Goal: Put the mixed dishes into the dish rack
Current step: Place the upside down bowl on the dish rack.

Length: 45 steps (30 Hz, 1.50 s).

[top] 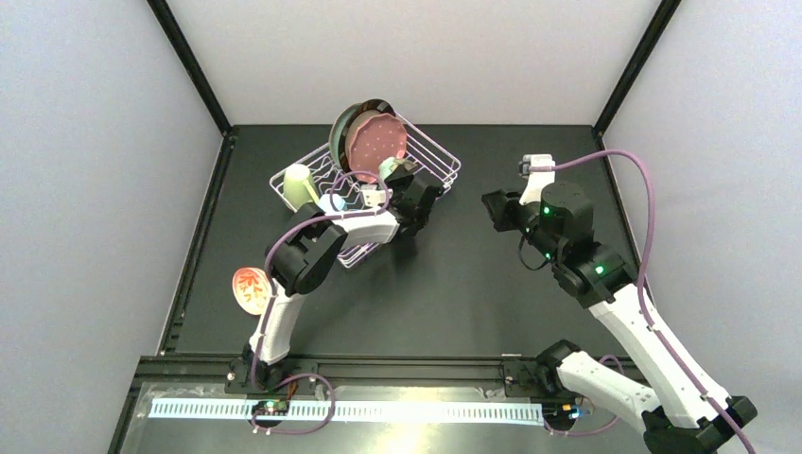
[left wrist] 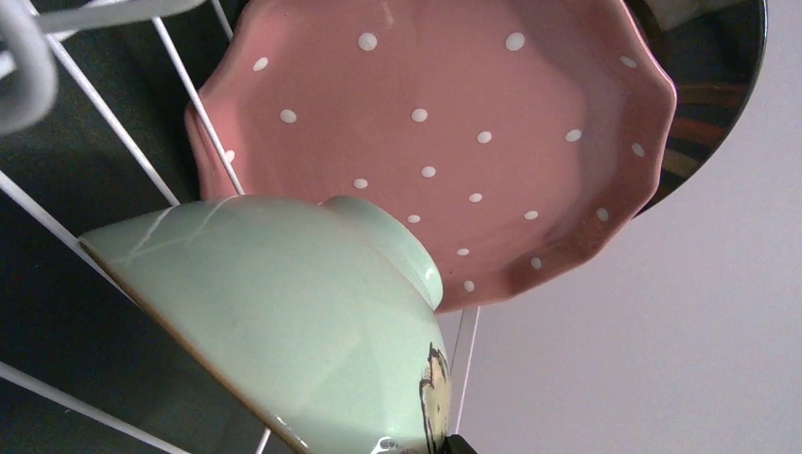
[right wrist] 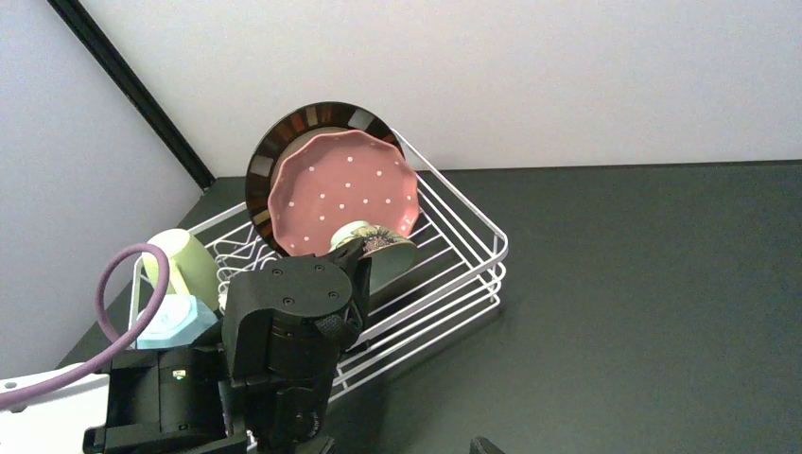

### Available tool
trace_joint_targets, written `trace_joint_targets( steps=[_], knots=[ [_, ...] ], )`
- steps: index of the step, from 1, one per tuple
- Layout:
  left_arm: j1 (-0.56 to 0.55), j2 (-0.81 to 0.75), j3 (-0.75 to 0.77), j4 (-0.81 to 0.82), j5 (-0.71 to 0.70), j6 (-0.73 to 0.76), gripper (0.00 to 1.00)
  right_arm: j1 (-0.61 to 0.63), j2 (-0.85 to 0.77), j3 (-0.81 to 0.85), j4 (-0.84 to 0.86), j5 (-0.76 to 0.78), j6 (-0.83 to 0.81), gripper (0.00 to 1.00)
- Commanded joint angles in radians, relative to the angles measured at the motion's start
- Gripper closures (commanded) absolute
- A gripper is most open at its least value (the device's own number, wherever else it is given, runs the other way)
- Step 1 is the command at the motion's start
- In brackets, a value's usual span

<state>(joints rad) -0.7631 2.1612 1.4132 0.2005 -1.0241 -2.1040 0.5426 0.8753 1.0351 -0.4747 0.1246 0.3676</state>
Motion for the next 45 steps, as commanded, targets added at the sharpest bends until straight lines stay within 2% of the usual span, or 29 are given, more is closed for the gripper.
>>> trace_joint_targets(
  steps=[1, 19, 30, 39, 45],
  knots=[
    [-0.042, -0.046, -0.024, -0.067, 0.017, -0.128, 0.49, -0.004, -0.016, -0.009, -0.01, -0.002, -0.003, 0.19],
    [-0.073, -0.064, -0.028, -0.076, 0.05, -0.121, 0.47, -0.004, -0.056, -0.013, -0.038, 0.006, 0.009, 0.19],
    [-0.071, -0.035, -0.001, -0.046, 0.082, -0.177, 0.48, -0.004, -0.069, -0.033, -0.038, 0.009, -0.002, 0.19],
    [-0.064, -0.039, 0.027, -0.071, 0.107, -0.177, 0.48, -0.004, -0.07, -0.038, -0.03, 0.008, -0.009, 0.19],
    [-0.047, -0.043, 0.01, -0.025, 0.12, -0.139, 0.48, -0.004, -0.074, -0.04, -0.03, 0.009, -0.007, 0.19]
  ],
)
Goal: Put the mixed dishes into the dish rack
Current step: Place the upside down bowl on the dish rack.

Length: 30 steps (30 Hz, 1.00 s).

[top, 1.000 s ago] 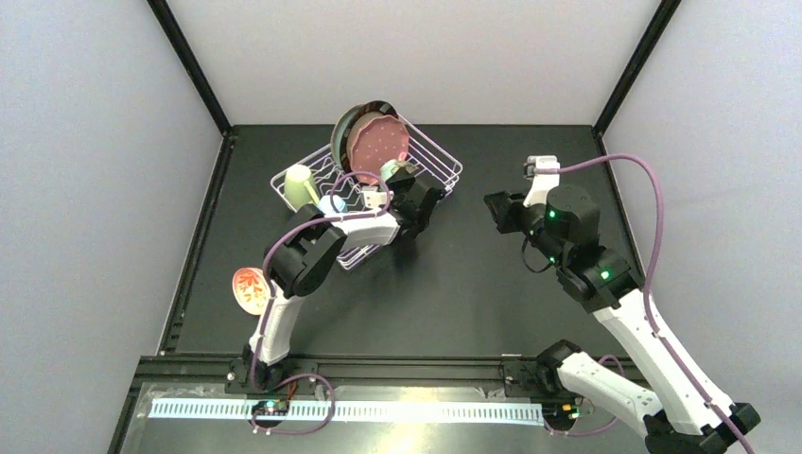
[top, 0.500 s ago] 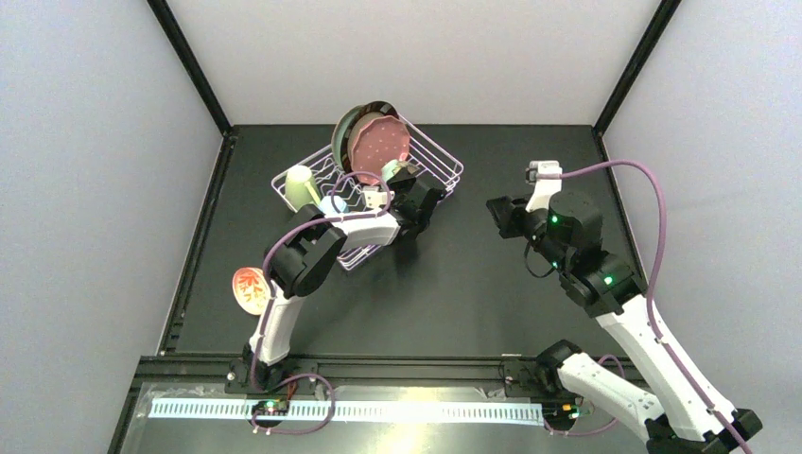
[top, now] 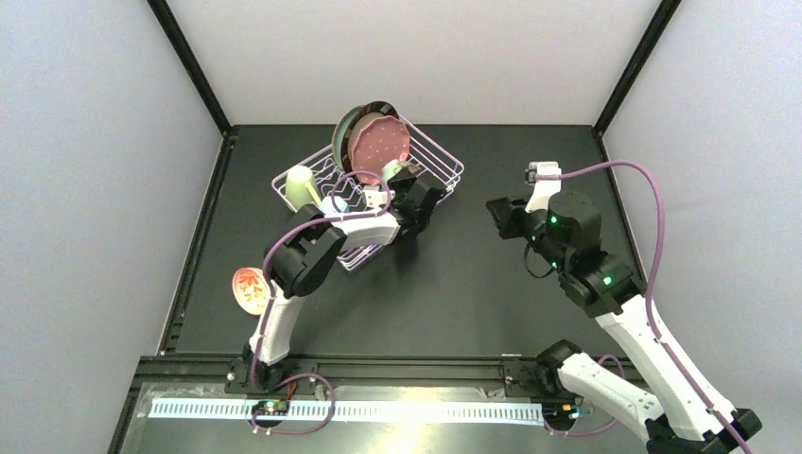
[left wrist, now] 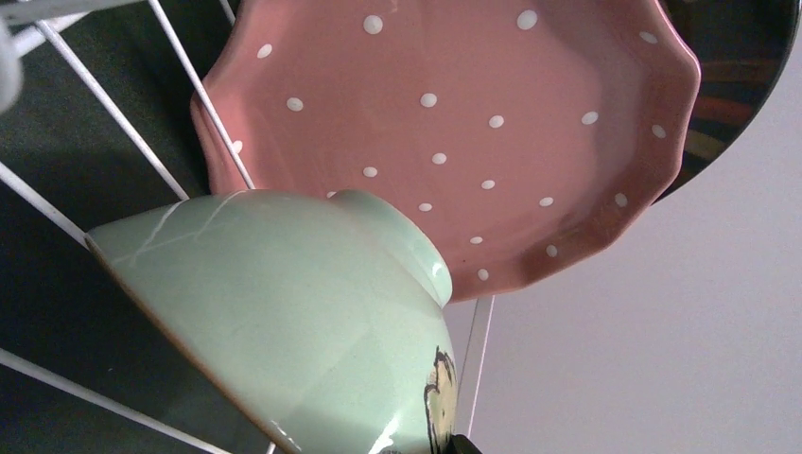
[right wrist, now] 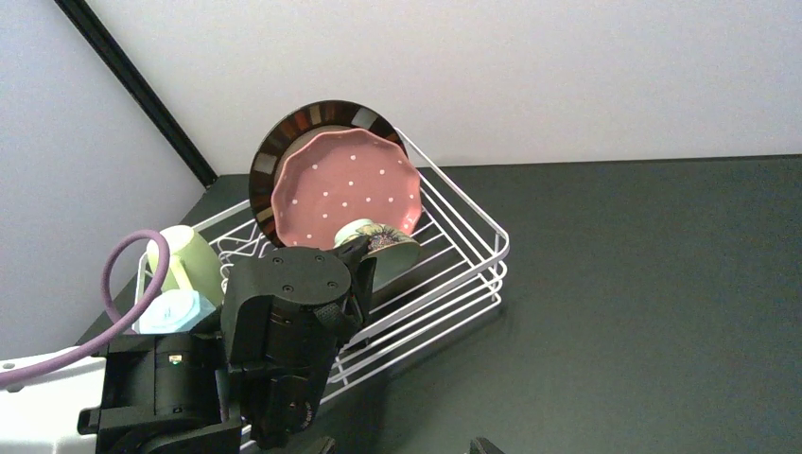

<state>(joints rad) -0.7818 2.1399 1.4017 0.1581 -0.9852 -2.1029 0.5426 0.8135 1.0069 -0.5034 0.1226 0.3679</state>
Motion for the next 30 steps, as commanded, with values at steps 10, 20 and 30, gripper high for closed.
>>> trace_joint_targets(
  steps=[10, 20, 30],
  knots=[
    [0.003, -0.024, 0.01, 0.046, 0.122, -0.063, 0.48, -0.004, -0.013, -0.019, 0.003, 0.01, 0.004, 0.19],
    [0.029, -0.018, 0.01, 0.054, 0.145, -0.024, 0.47, -0.004, -0.004, -0.029, 0.021, 0.008, 0.011, 0.19],
    [0.048, -0.004, 0.017, 0.067, 0.159, -0.014, 0.47, -0.005, 0.011, -0.038, 0.044, 0.006, 0.009, 0.19]
  ],
)
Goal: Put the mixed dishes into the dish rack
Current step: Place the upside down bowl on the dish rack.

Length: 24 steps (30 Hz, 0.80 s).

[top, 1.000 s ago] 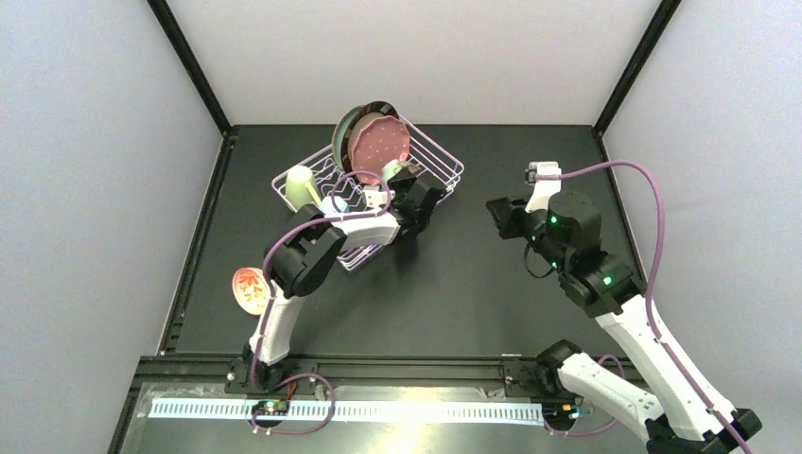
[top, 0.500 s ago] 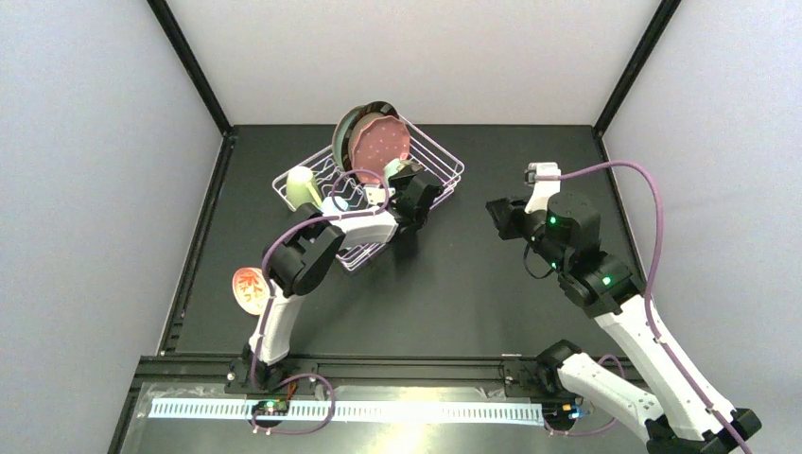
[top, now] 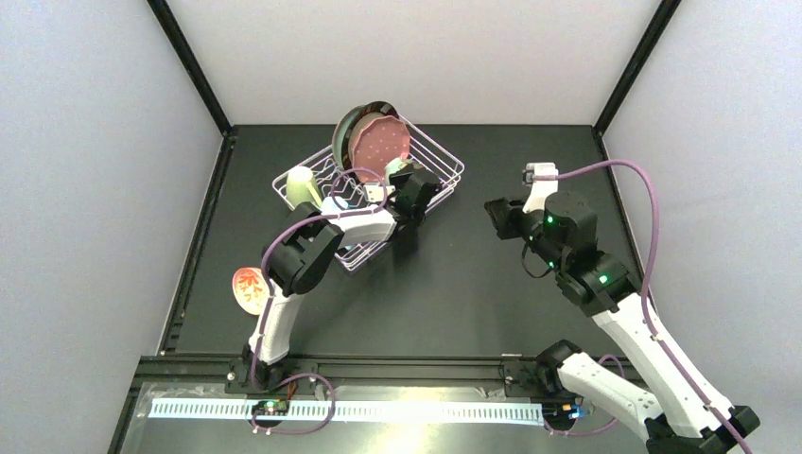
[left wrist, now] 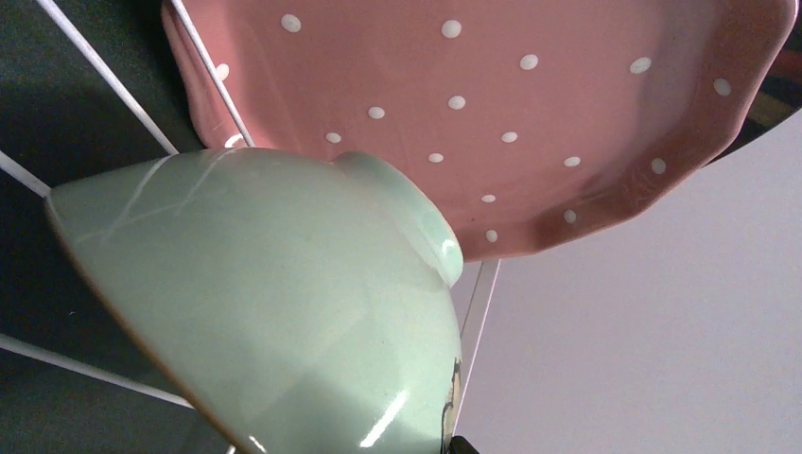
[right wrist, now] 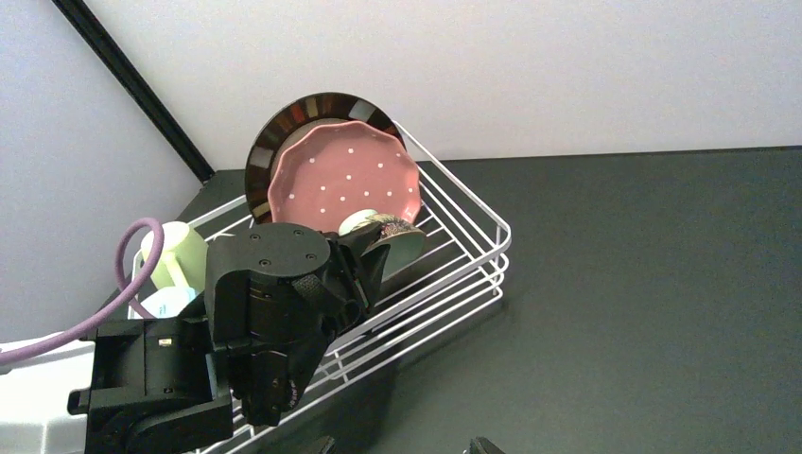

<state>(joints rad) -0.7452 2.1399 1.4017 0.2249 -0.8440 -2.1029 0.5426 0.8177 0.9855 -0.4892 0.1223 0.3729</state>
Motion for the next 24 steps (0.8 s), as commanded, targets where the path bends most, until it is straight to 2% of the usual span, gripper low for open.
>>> trace_joint_targets(
  steps=[1, 24],
  knots=[
    [0.013, -0.002, 0.019, 0.003, 0.021, -0.014, 0.47, -0.004, 0.01, -0.017, 0.032, 0.007, 0.004, 0.19],
    [0.029, 0.03, 0.088, -0.015, 0.09, 0.006, 0.47, -0.004, 0.021, -0.019, 0.043, 0.016, 0.0, 0.16]
  ],
)
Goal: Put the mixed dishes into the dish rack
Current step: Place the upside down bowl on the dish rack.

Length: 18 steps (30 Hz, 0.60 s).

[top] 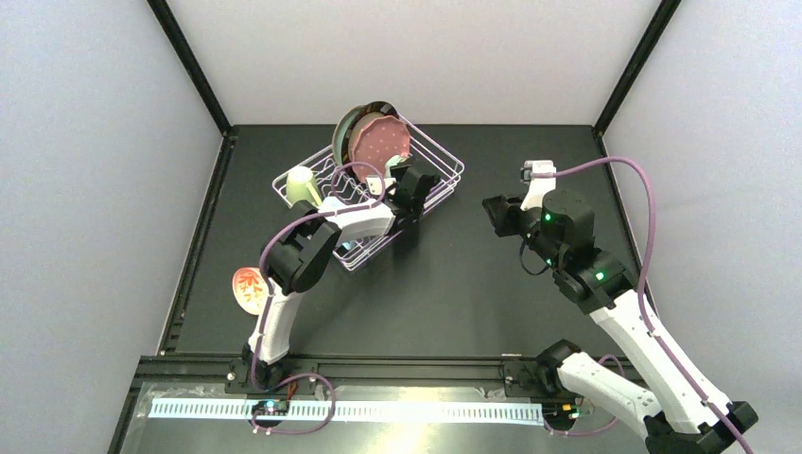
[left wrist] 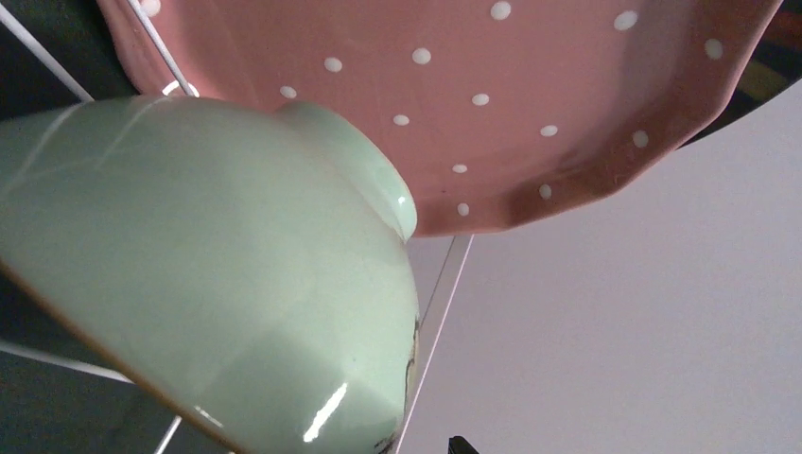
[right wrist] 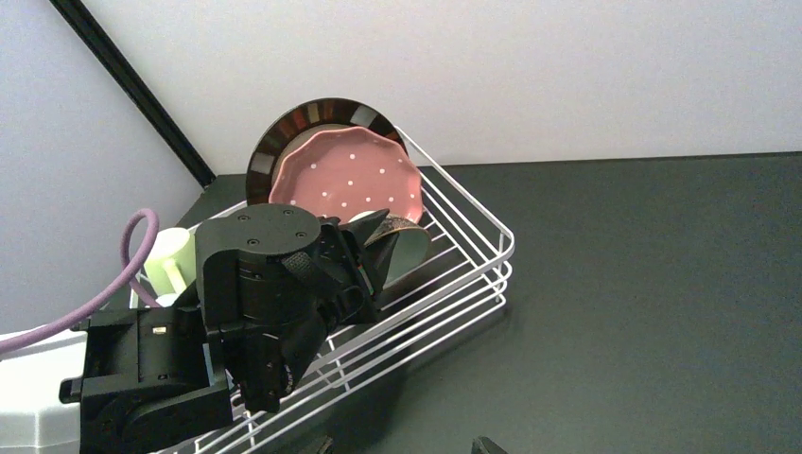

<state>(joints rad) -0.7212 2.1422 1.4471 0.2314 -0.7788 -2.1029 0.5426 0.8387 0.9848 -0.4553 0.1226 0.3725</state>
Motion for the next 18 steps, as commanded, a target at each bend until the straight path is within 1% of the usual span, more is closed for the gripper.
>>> trace_joint_targets(
  steps=[1, 18],
  knots=[
    [0.005, 0.028, 0.043, -0.02, 0.03, 0.007, 0.47, -0.004, -0.001, -0.02, 0.009, 0.017, 0.001, 0.16],
    [0.002, 0.009, 0.044, -0.026, 0.076, 0.021, 0.47, -0.004, -0.021, -0.018, -0.009, 0.014, 0.012, 0.16]
  ],
)
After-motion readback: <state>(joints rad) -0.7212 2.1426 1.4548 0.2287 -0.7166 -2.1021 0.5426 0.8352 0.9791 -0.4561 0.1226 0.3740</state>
